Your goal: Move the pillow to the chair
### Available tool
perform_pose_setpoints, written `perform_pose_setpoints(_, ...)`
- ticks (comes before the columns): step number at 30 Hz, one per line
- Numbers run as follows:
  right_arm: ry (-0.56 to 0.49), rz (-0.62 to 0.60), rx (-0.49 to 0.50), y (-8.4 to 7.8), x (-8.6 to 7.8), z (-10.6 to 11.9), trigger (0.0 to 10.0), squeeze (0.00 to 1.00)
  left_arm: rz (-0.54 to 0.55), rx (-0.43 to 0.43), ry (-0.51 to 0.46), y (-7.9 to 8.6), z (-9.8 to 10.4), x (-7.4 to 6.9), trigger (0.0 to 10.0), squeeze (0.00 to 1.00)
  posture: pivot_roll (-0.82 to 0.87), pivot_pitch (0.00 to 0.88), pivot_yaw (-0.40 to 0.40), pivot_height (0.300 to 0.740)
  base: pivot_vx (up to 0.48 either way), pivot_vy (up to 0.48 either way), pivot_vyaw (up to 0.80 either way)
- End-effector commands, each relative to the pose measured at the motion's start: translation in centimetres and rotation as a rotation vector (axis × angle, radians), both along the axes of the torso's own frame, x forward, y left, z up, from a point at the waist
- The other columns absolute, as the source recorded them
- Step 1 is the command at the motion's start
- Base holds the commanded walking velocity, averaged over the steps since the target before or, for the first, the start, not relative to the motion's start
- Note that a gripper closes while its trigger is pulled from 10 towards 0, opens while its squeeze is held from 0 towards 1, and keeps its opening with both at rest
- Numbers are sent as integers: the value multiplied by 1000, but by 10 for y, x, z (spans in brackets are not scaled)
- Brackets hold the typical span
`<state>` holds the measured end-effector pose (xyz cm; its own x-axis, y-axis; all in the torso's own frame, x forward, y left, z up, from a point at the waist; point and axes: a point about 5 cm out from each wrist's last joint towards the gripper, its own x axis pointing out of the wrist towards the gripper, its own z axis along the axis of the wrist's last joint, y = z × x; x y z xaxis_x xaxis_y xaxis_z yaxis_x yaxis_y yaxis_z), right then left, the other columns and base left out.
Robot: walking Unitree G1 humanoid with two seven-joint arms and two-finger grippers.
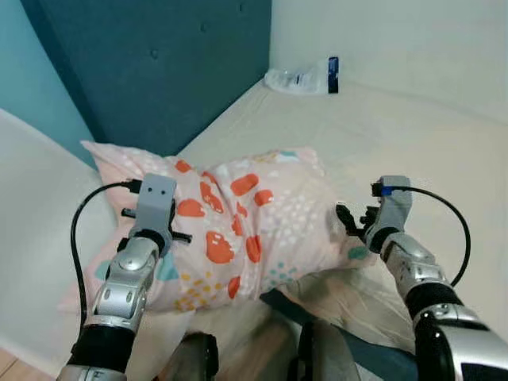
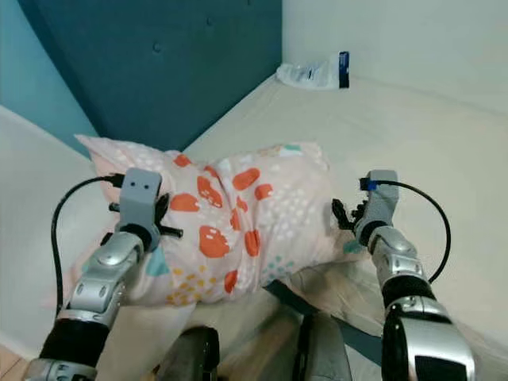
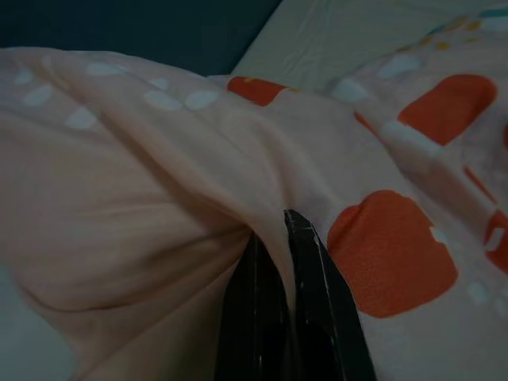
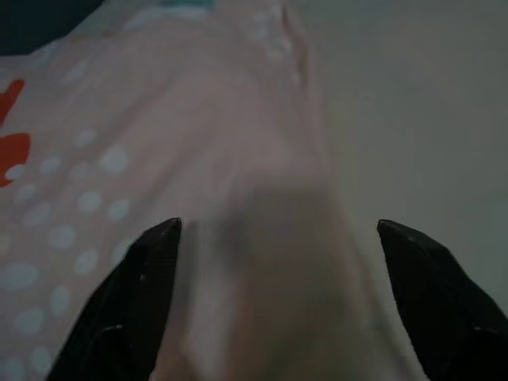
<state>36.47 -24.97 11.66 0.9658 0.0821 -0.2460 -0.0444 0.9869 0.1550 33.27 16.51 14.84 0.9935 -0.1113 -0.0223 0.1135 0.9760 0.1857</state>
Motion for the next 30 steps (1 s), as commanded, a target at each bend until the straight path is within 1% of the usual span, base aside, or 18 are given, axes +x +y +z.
perform_pose_setpoints(1, 45, -25, 61, -5, -4, -8, 10000, 1000, -23, 27, 21, 0, -2, -2, 10000, 0, 124, 299, 31, 614, 0, 0, 0)
perform_pose_setpoints(2, 79, -67, 113, -11, -8, -13, 10000, 1000, -25, 32, 27, 0, -4, -5, 10000, 0, 131, 304, 33, 614, 0, 0, 0)
perform_pose_setpoints(3, 87, -79, 112, -14, -9, -15, 10000, 1000, -28, 35, 28, 0, -4, -6, 10000, 0, 135, 307, 33, 614, 0, 0, 0)
perform_pose_setpoints(8, 118, -89, 115, -15, -13, -22, 10000, 1000, -25, 31, 32, 0, -4, -7, 10000, 0, 136, 308, 34, 614, 0, 0, 0)
perform_pose_setpoints(11, 216, -70, 112, -9, -22, -41, 10000, 1000, -29, 37, 40, 1, -4, -8, 10000, 0, 142, 315, 40, 614, 0, 0, 0)
perform_pose_setpoints(12, 232, -55, 133, -5, -24, -45, 10000, 0, -30, 37, 41, 0, -4, -8, 10000, 0, 143, 315, 41, 614, 0, 0, 0)
perform_pose_setpoints(14, 238, -46, 150, -3, -24, -47, 10000, 0, -31, 37, 41, 0, -4, -8, 10000, 0, 143, 315, 41, 614, 0, 0, 0)
perform_pose_setpoints(15, 232, -12, 169, 4, -23, -48, 10000, 0, -33, 40, 43, 0, -4, -9, 10000, 0, 143, 313, 41, 614, 0, 0, 0)
perform_pose_setpoints(17, 230, 0, 179, 7, -23, -48, 10000, 0, -34, 41, 43, -1, -4, -9, 10000, 0, 143, 313, 41, 614, 0, 0, 0)
perform_pose_setpoints(20, 225, 96, 310, 25, -20, -48, 10000, 0, -36, 40, 44, -2, -3, -8, 10000, 0, 140, 309, 41, 614, 0, 0, 0)
perform_pose_setpoints(21, 205, 125, 331, 31, -18, -46, 10000, 0, -37, 40, 43, -2, -3, -7, 10000, 0, 141, 306, 41, 614, 0, 0, 0)
perform_pose_setpoints(22, 205, 125, 331, 31, -18, -46, 10000, 0, -37, 40, 43, -2, -3, -7, 10000, 0, 141, 306, 41, 614, 0, 0, 0)
perform_pose_setpoints(23, 179, 124, 349, 34, -16, -43, 6431, 0, -37, 39, 43, -3, -3, -7, 10000, 0, 140, 303, 42, 614, 0, 0, 0)
perform_pose_setpoints(25, 172, 121, 368, 36, -15, -42, 6431, 0, -37, 38, 44, -3, -3, -7, 10000, 0, 140, 303, 42, 614, 0, 0, 0)
perform_pose_setpoints(26, 169, 129, 364, 37, -15, -42, 0, 0, -38, 39, 44, -3, -3, -7, 10000, 0, 139, 300, 41, 614, 0, 0, 0)
perform_pose_setpoints(29, 168, 163, 284, 40, -15, -44, 0, 0, -40, 41, 45, -4, -3, -7, 10000, 0, 134, 293, 40, 614, 0, 0, 0)
perform_pose_setpoints(30, 164, 150, 227, 38, -15, -44, 0, 0, -41, 40, 46, -4, -3, -7, 10000, 0, 134, 293, 40, 614, 0, 0, 0)
